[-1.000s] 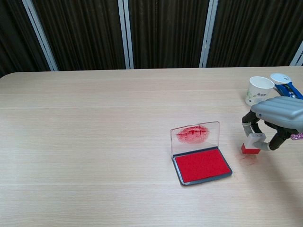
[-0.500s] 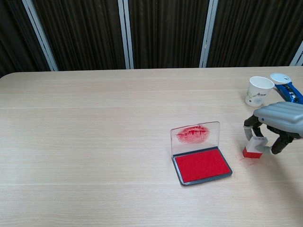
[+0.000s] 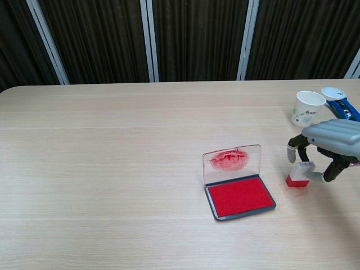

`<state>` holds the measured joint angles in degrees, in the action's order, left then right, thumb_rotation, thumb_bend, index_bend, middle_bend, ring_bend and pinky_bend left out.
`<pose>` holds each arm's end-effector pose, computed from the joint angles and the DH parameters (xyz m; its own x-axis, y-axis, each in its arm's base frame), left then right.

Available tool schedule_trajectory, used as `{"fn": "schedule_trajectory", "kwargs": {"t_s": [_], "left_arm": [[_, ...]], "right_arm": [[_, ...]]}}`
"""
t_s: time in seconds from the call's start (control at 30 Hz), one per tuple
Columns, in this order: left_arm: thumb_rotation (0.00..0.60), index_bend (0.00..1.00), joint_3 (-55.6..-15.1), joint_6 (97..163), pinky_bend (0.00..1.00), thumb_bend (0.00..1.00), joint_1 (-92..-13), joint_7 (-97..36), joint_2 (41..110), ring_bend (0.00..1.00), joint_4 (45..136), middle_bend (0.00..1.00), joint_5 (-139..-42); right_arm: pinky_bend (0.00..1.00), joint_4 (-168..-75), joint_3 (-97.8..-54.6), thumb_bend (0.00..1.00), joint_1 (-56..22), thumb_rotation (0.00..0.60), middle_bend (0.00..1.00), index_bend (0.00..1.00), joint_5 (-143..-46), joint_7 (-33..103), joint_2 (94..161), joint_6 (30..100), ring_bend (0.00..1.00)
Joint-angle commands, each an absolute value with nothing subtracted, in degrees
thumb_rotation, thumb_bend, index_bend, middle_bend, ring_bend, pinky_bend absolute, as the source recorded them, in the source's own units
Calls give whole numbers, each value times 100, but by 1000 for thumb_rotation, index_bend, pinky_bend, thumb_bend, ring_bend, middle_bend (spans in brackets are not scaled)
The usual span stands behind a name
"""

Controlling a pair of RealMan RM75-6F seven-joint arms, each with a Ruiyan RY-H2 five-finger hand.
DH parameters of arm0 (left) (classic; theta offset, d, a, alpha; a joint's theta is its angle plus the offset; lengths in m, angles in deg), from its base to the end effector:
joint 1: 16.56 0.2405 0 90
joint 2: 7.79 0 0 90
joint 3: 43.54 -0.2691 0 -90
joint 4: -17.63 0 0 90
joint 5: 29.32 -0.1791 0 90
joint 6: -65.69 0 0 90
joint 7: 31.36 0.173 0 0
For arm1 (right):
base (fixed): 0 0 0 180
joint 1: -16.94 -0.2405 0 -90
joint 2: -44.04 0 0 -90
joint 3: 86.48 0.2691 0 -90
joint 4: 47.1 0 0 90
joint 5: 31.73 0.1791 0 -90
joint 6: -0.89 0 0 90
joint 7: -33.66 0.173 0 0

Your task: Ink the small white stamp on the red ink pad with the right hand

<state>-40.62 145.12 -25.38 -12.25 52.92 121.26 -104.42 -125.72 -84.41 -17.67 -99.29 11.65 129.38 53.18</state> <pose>-0.2987 0.2235 0.1885 0.5430 0.1203 0.8311 0.8313 0.0627 -0.5522 -0.2492 -0.3374 0.0077 0.6356 -0.3410 0.6926 -0.7704 -0.3383 0.5405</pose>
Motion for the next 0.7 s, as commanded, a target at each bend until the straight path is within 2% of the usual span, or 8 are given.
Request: {"fn": "schedule_trajectory", "kwargs": {"t_s": [0.03,0.13,0.27,0.43,0.6,0.7], "left_arm": [[600,0,-4065,14513,0,0,-2536,-1229,5287,0,12132,0,-10445],[600,0,-4071,14518,0,0,-2530,-1244,5274,0,12146,0,-10459],[600,0,-4084,14540,0,0,-2513,-1292,5227,0,12180,0,-10500],[600,0,-4086,14613,0,0,-2469,-1453,5133,0,12226,0,-10582],[600,0,-4120,14680,0,0,-2418,-1689,5014,0,12269,0,-10744],[600,0,-4149,14707,0,0,-2392,-1820,4952,0,12282,0,-10847]], "right_arm": [[1000,-12656,-8447,294,-1741,600,462,333,-9953,1174,12879,5355,903],[1000,-12787,-8448,282,-1706,600,443,281,-10007,1179,12791,5440,904],[1000,-13127,-8456,252,-1614,600,357,130,-10114,1185,12531,5644,903],[1000,-13827,-8511,186,-1294,600,248,20,-10587,1421,11888,6345,892],[997,-14185,-8694,87,-780,600,144,0,-11425,2070,11190,7352,829],[891,-14116,-8830,8,-456,600,78,0,-11901,2381,10943,7993,733]]}}
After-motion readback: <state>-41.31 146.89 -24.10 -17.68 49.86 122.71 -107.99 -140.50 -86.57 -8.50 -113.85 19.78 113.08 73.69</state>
